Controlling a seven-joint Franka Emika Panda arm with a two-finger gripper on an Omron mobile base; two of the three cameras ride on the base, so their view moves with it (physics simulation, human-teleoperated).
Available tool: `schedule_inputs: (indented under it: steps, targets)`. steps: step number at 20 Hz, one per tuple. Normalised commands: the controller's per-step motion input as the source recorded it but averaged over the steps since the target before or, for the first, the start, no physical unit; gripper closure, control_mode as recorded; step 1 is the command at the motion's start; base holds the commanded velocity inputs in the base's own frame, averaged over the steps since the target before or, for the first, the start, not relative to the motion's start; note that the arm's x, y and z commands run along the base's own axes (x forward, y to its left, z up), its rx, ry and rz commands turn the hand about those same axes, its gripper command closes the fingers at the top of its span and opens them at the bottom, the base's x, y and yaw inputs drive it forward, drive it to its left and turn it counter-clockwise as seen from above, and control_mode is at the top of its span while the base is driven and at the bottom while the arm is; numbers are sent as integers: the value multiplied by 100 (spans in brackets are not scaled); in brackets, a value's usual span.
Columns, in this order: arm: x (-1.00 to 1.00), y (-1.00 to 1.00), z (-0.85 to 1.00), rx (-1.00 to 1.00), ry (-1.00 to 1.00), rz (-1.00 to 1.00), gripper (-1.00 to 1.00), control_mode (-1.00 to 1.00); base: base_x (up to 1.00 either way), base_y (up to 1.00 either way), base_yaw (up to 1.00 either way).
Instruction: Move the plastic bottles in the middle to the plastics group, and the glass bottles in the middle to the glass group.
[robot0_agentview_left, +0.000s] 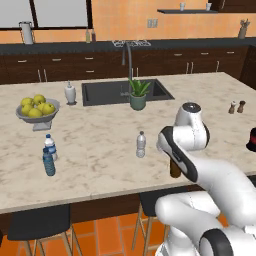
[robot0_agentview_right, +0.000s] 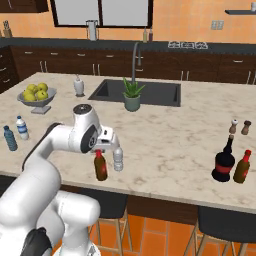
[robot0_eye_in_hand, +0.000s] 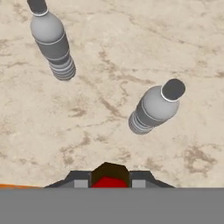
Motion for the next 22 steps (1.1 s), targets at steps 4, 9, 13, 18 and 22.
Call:
schedule_inputs:
  steps: [4, 9, 13, 18, 22]
  targets:
    - [-29, -85, 1, 0, -5, 0, 100, -100, 0, 0, 0]
    - [-1, -95, 1, 0, -1, 0, 100, -100, 0, 0, 0]
    - [17, -89, 0, 0, 0, 0, 100, -100, 0, 0, 0]
    - [42, -79, 0, 0, 5, -4, 100, -100, 0, 0, 0]
    - [43, -83, 2, 0, 2, -3, 100, -100, 0, 0, 0]
